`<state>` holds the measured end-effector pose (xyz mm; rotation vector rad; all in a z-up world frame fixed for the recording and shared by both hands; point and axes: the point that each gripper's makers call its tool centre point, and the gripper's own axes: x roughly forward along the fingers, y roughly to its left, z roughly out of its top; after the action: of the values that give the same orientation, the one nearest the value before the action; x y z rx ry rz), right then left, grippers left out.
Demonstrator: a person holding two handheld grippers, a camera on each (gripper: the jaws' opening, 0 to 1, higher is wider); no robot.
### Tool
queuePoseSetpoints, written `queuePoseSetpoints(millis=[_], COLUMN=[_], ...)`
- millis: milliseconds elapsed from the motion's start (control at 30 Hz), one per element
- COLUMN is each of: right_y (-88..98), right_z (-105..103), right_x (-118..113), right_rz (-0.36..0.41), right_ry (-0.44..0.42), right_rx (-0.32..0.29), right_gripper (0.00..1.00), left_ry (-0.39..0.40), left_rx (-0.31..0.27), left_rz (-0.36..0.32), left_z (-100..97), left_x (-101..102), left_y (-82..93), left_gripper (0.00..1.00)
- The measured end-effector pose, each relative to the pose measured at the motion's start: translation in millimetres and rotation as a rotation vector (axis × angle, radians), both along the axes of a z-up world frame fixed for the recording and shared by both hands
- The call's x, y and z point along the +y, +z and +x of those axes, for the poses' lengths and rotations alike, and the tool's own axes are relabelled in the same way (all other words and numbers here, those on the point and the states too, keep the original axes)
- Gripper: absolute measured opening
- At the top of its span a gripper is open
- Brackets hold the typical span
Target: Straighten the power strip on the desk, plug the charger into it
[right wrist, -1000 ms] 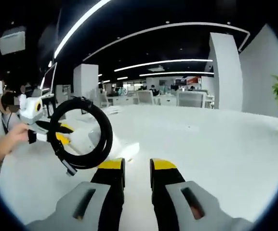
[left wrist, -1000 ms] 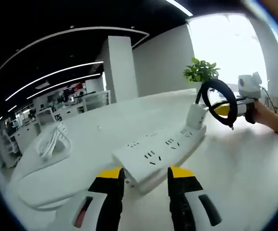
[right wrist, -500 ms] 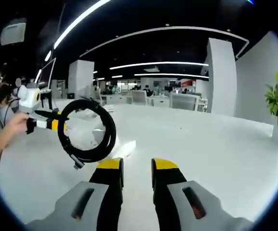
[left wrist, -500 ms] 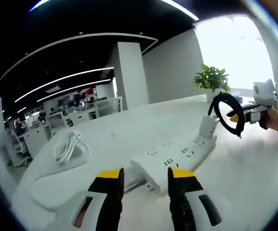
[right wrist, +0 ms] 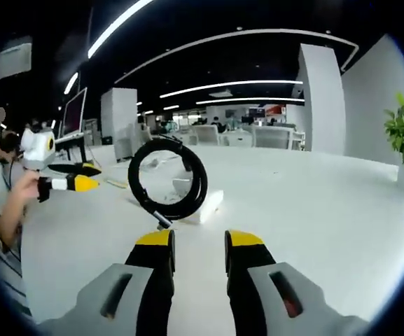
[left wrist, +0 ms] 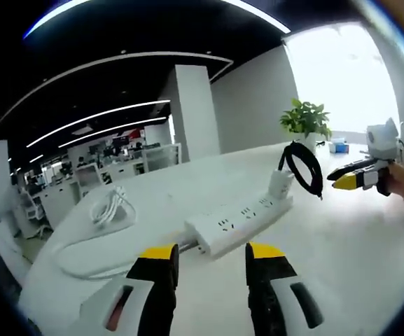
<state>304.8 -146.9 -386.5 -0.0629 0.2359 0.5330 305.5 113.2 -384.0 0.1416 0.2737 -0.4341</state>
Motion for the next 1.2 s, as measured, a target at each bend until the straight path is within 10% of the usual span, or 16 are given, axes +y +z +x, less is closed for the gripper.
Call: queuePoseSetpoints(millis=[1200], right_y=[-8.9], right_z=[-83.2], right_x=[17.2], right_rz=[-0.054], right_ry=[-0.05], right_rx=[0.018], right_gripper=[0.3], left_ry=[0.145], left_rx=[-0.015], left_rz=[-0.037], left_z=[-117.6], left_x=[32.3], left_y=[-0.7], left_gripper=[0.39])
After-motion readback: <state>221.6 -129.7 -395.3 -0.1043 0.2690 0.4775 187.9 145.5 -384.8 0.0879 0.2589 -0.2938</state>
